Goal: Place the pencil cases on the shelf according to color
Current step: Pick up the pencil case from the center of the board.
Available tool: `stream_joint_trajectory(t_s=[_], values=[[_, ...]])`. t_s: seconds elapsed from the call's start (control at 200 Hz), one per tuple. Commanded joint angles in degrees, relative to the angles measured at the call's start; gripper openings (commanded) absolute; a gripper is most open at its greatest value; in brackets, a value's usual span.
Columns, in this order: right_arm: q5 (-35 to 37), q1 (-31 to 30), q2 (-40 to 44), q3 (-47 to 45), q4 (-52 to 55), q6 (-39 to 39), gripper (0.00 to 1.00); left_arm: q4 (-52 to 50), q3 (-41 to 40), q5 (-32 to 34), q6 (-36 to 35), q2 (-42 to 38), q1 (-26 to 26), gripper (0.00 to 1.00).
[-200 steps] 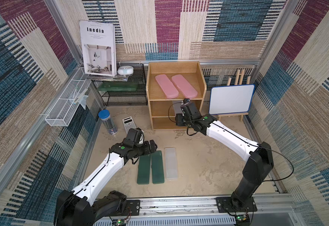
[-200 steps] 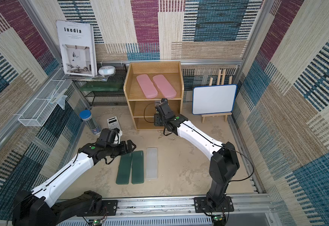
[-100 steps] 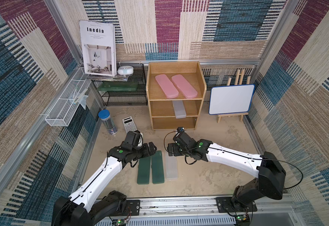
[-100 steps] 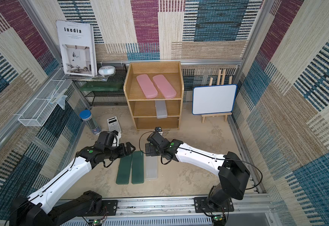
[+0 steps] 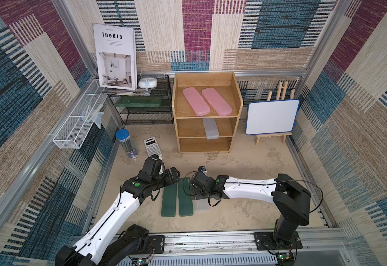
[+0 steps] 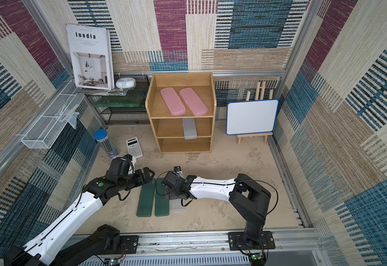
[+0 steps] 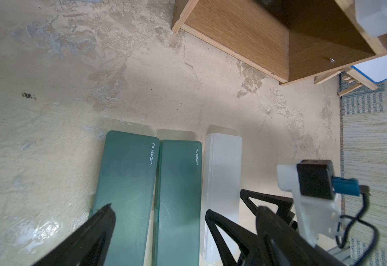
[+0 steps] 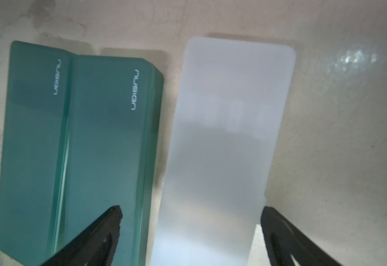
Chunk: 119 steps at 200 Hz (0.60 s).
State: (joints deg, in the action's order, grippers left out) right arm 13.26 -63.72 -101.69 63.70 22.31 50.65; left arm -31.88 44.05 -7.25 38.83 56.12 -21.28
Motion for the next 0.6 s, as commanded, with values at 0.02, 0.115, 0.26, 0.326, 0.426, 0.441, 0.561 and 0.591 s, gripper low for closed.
stream_joint_trajectory(t_s=[0.02, 0.115, 0.26, 0.326, 0.426, 0.441, 0.561, 0.591], values=[[1.13, -0.08, -0.73, -1.01, 3.0, 1.03, 0.99, -0.38, 0.44, 0.48, -0.03, 0.52, 0.06, 0.99], [1.49, -0.08, -1.73, -1.76, 4.16, 1.26, 0.99, -0.29, 0.79, 0.06, -0.05, 1.14, 0.01, 0.99], [4.12, 0.0, -0.65, -3.32, 7.16, 2.72, 0.99, -0.29, 1.03, -0.65, -0.13, 1.57, 0.01, 0.99], [5.0, 0.09, 1.64, -4.83, 7.2, 3.01, 0.99, -0.33, 0.92, -1.08, -0.23, 1.74, 0.01, 0.99], [4.94, 0.23, 6.12, -7.09, 6.33, 1.54, 0.99, -0.36, 0.88, -1.99, -0.48, 2.57, -0.01, 0.99], [4.89, 0.26, 6.76, -7.26, 6.35, 1.24, 0.99, -0.37, 0.82, -2.08, -0.54, 2.77, -0.07, 0.99], [4.3, 0.24, 11.24, -8.66, 7.03, -1.39, 0.99, -0.37, 0.26, -2.41, -0.37, 3.32, -0.26, 0.99], [4.05, 0.23, 12.15, -9.12, 7.26, -1.93, 0.99, -0.31, 0.1, -2.25, -0.39, 3.23, -0.31, 0.99]])
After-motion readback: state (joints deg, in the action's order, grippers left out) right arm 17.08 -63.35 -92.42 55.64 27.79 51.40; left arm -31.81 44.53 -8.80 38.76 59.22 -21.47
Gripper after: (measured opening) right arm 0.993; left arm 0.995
